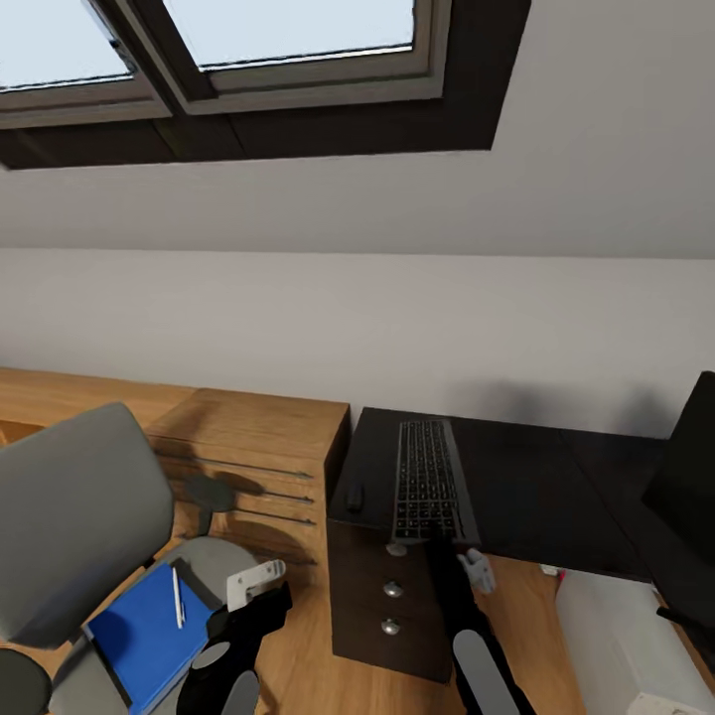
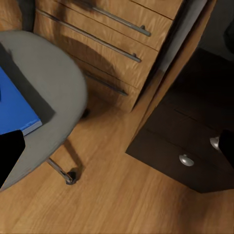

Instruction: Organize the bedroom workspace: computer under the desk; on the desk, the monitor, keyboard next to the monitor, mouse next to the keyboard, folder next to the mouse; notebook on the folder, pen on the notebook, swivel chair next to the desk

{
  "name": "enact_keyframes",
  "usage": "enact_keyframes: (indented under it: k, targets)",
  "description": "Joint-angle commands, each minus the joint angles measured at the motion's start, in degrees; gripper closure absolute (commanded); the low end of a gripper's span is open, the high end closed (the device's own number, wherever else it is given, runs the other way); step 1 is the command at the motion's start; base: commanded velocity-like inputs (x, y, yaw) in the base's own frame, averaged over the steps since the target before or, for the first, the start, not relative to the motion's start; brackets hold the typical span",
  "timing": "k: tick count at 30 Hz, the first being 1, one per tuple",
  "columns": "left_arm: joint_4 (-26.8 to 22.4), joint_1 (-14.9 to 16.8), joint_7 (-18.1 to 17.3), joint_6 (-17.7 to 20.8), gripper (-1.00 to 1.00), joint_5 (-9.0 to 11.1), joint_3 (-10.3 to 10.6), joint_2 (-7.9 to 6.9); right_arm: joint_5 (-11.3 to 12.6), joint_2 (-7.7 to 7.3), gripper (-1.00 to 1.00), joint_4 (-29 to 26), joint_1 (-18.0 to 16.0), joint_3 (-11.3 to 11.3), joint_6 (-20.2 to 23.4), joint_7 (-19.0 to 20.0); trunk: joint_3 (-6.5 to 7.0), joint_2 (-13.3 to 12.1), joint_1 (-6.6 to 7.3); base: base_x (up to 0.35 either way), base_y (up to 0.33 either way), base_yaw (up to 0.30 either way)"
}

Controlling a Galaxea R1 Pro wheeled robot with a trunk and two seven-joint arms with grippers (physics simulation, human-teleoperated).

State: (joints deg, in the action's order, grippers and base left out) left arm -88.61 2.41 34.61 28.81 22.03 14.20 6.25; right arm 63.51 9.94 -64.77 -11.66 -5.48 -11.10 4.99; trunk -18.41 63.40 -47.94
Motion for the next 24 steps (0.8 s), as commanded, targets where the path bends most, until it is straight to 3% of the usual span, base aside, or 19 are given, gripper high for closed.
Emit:
enact_keyframes:
  k: [1, 3, 6, 20, 24]
  targets:
    - [-0.1, 0.0, 0.5, 0.1, -1.0, 0.5, 0.3, -0.01, 0.5, 0.02, 1.0, 0.2, -0.1, -0.1, -1.1, -0.6, -0.07, 0.0, -0.03, 0.195, 0.007, 0.0]
    - [-0.2, 0.0, 0.6, 0.1, -1.0, 0.5, 0.9, -0.01, 0.5, 0.06, 1.0, 0.4, -0.1, -0.2, -3.9, -3.1, -0.07, 0.0, -0.03, 0.07, 0.003, 0.0]
    - [-0.9, 0.0, 0.6, 0.1, -1.0, 0.5, 1.1, 0.06, 0.6, 0.06, 1.0, 0.5, -0.1, -0.2, -4.7, -3.7, -0.07, 0.0, -0.03, 0.02, 0.001, 0.0]
    - [-1.4, 0.0, 0.7, 0.1, -1.0, 0.6, 1.5, 0.16, 0.5, 0.06, 1.0, 1.3, 0.0, -0.4, -5.1, -4.0, -2.58, 5.7, -3.11, 0.001, 0.0, 0.0]
    - [-1.3, 0.0, 0.7, 0.1, -1.0, 0.6, 1.5, 0.16, 0.5, 0.06, 1.0, 1.3, -0.1, -1.5, -5.1, -4.0, -3.3, 7.3, -3.99, 0.0, 0.0, 0.0]
